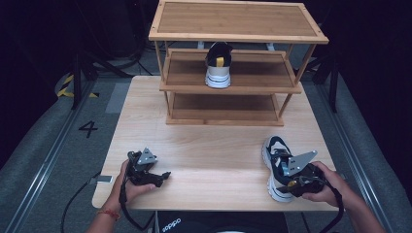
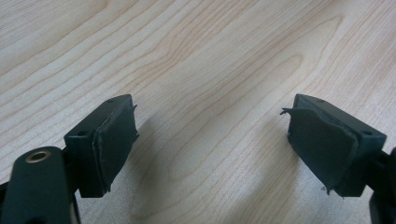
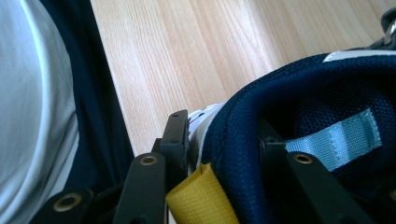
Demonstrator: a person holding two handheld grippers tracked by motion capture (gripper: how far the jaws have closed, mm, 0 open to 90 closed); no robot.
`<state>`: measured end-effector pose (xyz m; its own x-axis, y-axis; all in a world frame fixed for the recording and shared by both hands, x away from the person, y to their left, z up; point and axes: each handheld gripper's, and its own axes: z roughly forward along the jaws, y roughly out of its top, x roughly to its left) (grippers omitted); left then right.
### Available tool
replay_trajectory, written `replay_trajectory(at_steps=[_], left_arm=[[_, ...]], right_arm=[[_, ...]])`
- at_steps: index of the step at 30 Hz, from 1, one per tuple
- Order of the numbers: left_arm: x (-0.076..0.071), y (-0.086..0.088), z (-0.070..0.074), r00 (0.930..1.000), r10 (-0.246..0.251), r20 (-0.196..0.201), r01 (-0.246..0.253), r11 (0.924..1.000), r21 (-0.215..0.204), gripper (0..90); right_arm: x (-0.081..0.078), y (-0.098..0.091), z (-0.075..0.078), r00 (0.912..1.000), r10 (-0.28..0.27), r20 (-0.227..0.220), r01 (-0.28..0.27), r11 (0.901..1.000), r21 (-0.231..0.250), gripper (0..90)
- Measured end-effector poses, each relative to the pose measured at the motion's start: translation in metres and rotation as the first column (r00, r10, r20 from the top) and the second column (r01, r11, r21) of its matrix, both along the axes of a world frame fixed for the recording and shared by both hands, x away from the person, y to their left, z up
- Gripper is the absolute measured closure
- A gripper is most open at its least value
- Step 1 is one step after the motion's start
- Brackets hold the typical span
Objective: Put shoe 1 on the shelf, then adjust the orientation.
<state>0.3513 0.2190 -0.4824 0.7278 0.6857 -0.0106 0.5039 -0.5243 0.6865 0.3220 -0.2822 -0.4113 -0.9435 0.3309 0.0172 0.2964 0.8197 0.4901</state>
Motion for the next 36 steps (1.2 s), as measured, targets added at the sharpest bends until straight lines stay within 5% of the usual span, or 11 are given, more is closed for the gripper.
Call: replay_trajectory(at_steps=[13, 25, 36], left_arm=[[0.002, 0.001, 0.000, 0.9999, -0.012, -0.007, 0.012, 0.9999, -0.006, 16.0], [0.003, 0.001, 0.000, 0.9999, -0.014, -0.008, 0.014, 0.9999, -0.005, 16.0], [0.001, 0.002, 0.000, 1.0000, 0.005, -0.006, -0.005, 1.0000, -0.002, 16.0]], right_arm=[[-0.002, 0.006, 0.014, 0.9984, -0.013, 0.056, 0.013, 0.9999, -0.001, 65.2], [0.003, 0.014, 0.054, 0.9912, 0.005, 0.132, -0.005, 1.0000, 0.002, 65.1], [0.002, 0.015, 0.095, 0.9751, 0.003, 0.222, -0.009, 0.9996, 0.025, 65.0]])
